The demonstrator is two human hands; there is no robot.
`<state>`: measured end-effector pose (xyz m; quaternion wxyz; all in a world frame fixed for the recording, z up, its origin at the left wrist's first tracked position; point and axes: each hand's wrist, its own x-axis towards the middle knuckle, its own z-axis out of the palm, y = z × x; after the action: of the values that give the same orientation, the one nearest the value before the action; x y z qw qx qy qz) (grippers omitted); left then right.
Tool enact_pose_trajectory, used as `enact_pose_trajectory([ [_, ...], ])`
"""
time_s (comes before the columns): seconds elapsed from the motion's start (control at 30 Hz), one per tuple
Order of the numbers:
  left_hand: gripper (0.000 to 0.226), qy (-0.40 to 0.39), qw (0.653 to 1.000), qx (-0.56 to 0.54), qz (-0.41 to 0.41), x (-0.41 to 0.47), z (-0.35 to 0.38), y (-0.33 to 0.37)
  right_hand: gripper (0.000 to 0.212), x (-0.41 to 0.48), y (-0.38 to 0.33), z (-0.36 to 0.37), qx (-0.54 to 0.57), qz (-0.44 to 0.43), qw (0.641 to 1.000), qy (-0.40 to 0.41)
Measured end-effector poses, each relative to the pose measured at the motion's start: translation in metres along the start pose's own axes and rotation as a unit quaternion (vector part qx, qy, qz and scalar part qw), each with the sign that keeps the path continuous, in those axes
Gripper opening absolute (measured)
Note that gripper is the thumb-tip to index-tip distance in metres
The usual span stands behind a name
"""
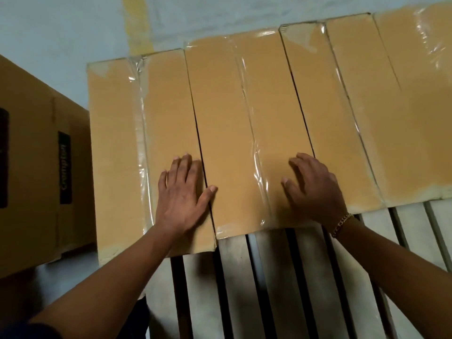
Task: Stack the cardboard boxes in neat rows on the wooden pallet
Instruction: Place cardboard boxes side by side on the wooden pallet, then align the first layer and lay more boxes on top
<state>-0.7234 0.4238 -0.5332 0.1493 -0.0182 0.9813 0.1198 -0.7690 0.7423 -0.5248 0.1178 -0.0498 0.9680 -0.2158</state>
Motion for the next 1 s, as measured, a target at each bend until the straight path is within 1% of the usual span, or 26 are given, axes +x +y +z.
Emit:
enact_pose_trajectory([
  [0.13, 0.084, -0.024, 1.0, 0.015, -0.011, -0.015, -0.017, -0.019, 0.065, -0.005, -0.02, 0.007, -0.018, 0.006, 1.0, -0.019],
  [0.23, 0.088, -0.05, 0.998, 0.033, -0.015, -0.03, -0.042, -0.031, 0.068, -0.016, -0.041, -0.002, -0.011, 0.035, 0.998, -0.045],
  [0.3, 0.089, -0.062, 0.998, 0.021, -0.021, -0.044, -0.065, -0.034, 0.072, -0.031, -0.057, -0.014, 0.0, 0.06, 0.996, -0.062],
  [0.43, 0.093, -0.056, 0.997, -0.019, -0.049, -0.076, -0.116, -0.03, 0.085, -0.069, -0.09, -0.05, 0.011, 0.114, 0.988, -0.105],
  [0.5, 0.098, -0.064, 0.997, -0.029, -0.042, -0.092, -0.145, -0.028, 0.082, -0.088, -0.11, -0.069, 0.018, 0.143, 0.982, -0.124],
  [0.57, 0.107, -0.077, 0.996, -0.041, -0.035, -0.102, -0.179, -0.028, 0.081, -0.105, -0.135, -0.09, 0.04, 0.179, 0.977, -0.108],
  [0.67, 0.114, -0.097, 0.994, -0.053, -0.015, -0.112, -0.232, -0.036, 0.088, -0.125, -0.179, -0.127, 0.068, 0.242, 0.965, -0.072],
  [0.77, 0.109, -0.125, 0.991, -0.037, 0.022, -0.116, -0.288, -0.048, 0.082, -0.138, -0.235, -0.162, 0.097, 0.281, 0.954, -0.043],
  [0.87, 0.1, -0.121, 0.991, -0.026, 0.049, -0.119, -0.341, -0.053, 0.071, -0.149, -0.287, -0.197, 0.128, 0.285, 0.95, -0.016],
  [1.0, 0.095, -0.114, 0.99, -0.019, 0.083, -0.133, -0.392, -0.054, 0.066, -0.179, -0.338, -0.233, 0.143, 0.258, 0.955, 0.012],
])
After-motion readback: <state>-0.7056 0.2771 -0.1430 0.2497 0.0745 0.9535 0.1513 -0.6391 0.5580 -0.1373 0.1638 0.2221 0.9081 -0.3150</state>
